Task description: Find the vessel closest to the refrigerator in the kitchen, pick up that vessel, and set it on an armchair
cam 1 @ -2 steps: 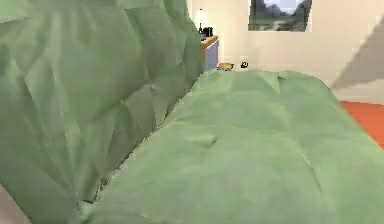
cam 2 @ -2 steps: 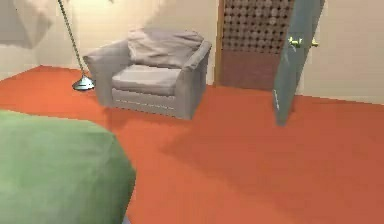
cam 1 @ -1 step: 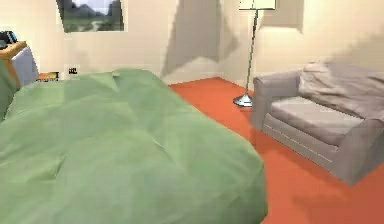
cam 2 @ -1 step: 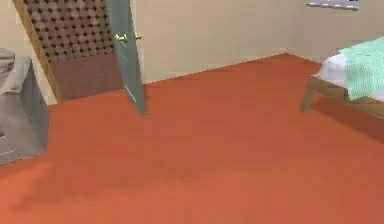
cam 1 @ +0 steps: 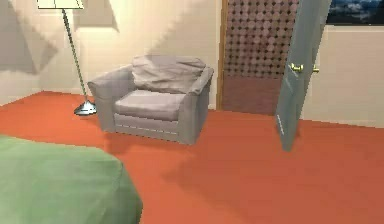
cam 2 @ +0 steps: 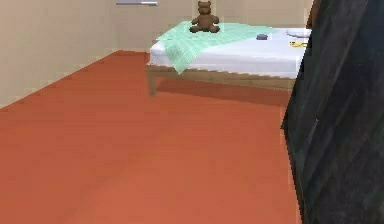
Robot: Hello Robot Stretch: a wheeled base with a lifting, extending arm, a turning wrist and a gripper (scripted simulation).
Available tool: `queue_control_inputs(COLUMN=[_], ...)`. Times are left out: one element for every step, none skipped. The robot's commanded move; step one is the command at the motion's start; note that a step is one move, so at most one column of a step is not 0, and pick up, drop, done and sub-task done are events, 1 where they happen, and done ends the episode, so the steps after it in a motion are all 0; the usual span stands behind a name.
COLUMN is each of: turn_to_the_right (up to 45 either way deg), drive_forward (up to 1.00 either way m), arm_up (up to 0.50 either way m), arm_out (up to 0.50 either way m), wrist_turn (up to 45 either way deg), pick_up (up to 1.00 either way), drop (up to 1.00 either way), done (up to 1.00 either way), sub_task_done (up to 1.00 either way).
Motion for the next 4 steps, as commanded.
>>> queue_control_inputs(turn_to_the_right=[12.0, 0.0, 3.0, 0.0], drive_forward=[0.0, 1.0, 0.0, 1.0], arm_up=[0.0, 0.0, 0.0, 0.0], arm_out=[0.0, 0.0, 0.0, 0.0], wrist_turn=[0.0, 0.0, 0.0, 0.0], pick_up=[0.0, 0.0, 0.0, 0.0], drop=[0.0, 0.0, 0.0, 0.0], done=[0.0, 0.0, 0.0, 0.0], sub_task_done=[0.0, 0.0, 0.0, 0.0])
